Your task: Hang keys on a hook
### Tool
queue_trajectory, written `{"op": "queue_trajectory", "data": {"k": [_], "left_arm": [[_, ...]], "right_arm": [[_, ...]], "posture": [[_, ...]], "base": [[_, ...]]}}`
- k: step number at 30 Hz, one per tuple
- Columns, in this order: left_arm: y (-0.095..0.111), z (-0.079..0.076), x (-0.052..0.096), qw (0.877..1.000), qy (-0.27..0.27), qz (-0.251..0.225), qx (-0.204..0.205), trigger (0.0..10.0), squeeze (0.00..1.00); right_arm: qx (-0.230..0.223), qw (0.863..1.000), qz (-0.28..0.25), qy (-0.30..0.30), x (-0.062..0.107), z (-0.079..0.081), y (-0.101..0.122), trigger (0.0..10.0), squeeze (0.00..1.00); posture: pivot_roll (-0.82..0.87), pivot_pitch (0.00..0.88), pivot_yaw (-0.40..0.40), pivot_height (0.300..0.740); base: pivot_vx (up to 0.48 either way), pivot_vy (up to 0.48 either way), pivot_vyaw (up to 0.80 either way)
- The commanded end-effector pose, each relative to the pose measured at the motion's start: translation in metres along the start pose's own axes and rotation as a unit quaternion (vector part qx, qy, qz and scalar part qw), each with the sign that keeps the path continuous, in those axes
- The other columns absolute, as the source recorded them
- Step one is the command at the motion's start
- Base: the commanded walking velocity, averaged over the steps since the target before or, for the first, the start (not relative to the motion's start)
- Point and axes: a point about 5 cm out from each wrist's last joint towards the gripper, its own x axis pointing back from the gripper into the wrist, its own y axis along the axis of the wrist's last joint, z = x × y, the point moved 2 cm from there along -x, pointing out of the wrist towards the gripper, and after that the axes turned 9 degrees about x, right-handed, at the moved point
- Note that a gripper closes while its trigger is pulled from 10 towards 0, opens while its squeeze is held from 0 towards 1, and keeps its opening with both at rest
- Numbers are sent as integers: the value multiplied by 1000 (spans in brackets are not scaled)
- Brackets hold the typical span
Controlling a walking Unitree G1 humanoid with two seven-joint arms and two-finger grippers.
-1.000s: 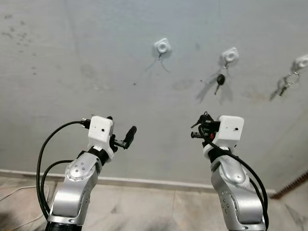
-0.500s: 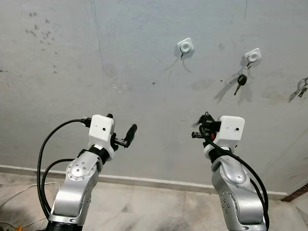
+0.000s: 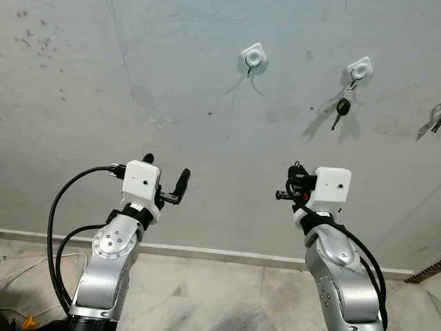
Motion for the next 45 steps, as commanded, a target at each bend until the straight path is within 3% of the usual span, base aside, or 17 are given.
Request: {"op": "queue_trajectory", "data": {"k": [1,10,22,45], "left_arm": [[5,2,3,1000,8,-14,-16,10000,0],[-6,16,32,999,11,17,-26,10000,0],[-4,12,36,1000,-17,22,-5,10000,0],[-3,9,39,999,-37,29,10,10000,0]], "right_arm": [[-6,999,-25,19,7,2,13,10000,0],[21,998,-25,54,42,-3,21,10000,0],[44,997,-1,70,67,-10,22,10000,0],[41,996,20,81,73,-6,12,10000,0]], "posture": [[115,0,-50,740],[105,0,-53,740],[101,0,-49,740],[115,0,-37,740]], "base": [[0,0,0],[0,0,0],[0,0,0],[381,0,0]]}}
